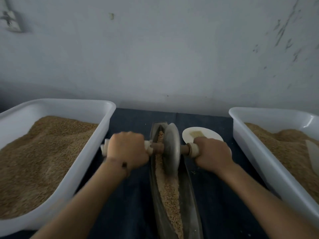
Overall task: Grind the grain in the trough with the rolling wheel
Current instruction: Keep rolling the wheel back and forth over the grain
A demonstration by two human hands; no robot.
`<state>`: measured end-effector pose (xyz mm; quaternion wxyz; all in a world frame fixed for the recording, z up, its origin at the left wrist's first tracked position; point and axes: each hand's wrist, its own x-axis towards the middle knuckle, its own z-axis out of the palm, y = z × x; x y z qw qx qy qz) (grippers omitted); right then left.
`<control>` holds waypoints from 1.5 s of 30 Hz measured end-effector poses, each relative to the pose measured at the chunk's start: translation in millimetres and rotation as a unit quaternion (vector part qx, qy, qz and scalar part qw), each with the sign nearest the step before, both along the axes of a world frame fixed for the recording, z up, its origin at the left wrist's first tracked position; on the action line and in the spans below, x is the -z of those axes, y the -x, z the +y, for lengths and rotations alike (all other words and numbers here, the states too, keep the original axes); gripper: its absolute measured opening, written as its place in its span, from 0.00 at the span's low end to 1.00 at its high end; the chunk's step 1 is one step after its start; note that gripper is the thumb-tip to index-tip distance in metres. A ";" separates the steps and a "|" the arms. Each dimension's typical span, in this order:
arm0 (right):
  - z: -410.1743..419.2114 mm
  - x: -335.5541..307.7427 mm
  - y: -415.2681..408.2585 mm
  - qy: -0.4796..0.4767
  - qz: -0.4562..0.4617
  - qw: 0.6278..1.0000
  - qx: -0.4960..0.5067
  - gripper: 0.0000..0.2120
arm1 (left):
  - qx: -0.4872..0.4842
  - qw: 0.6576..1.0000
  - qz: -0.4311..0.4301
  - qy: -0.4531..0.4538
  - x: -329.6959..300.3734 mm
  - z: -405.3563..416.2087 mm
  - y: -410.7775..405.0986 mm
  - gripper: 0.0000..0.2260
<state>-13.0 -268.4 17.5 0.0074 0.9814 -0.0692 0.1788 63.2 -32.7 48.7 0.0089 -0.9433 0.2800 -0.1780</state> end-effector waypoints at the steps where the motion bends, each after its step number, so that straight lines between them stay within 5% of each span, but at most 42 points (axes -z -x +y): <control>1: 4.8 7.1 10.6 0.040 -0.078 0.996 -0.017 0.10 | 0.010 0.999 -0.031 0.019 9.9 8.3 14.3 0.10; 3: 9.9 21.1 29.3 0.085 -0.218 0.970 -0.067 0.07 | 0.076 0.989 -0.089 0.095 27.1 22.6 36.8 0.11; 6: 7.1 28.9 41.3 0.095 -0.242 0.960 -0.106 0.09 | 0.116 0.974 -0.150 0.128 36.1 31.5 47.5 0.09; 10: 1.1 4.2 22.5 0.054 -0.027 0.998 -0.026 0.11 | 0.052 0.997 -0.046 0.040 12.2 14.1 28.3 0.12; 14: -9.9 -18.4 -17.3 -0.064 0.153 0.986 -0.023 0.02 | 0.003 1.000 0.029 0.009 -8.1 -3.1 -10.5 0.09; 17: -15.5 -29.2 -38.4 -0.131 0.245 0.961 -0.001 0.02 | -0.009 0.996 -0.087 -0.011 -4.5 -2.5 -11.1 0.22; 21: -18.8 -36.6 -49.6 -0.155 0.330 0.931 0.005 0.08 | 0.072 0.970 -0.210 0.103 19.5 -1.4 -4.5 0.08; 25: -17.9 -38.3 -42.0 -0.122 0.245 0.962 0.008 0.22 | 0.066 0.974 -0.185 0.117 32.0 -7.3 -1.8 0.07; 28: -11.9 -26.4 -22.6 -0.043 0.042 0.998 -0.010 0.27 | 0.038 0.975 -0.206 0.078 36.0 -5.9 -1.6 0.07; 31: 0.5 -3.0 -3.2 0.121 -0.235 0.962 -0.072 0.20 | 0.042 0.978 -0.185 0.084 44.1 3.6 -5.3 0.09; 33: 8.6 8.6 1.3 0.136 -0.299 0.939 -0.107 0.13 | 0.059 0.982 -0.148 0.097 47.9 8.1 -7.9 0.13; 40: 9.2 -4.9 -29.4 0.129 -0.226 0.965 -0.042 0.10 | 0.056 0.992 -0.075 0.087 26.4 -4.0 -25.7 0.17; 45: -9.2 -27.4 -58.1 0.107 0.029 0.994 0.018 0.12 | 0.020 1.000 0.000 0.006 4.8 -14.5 -53.6 0.13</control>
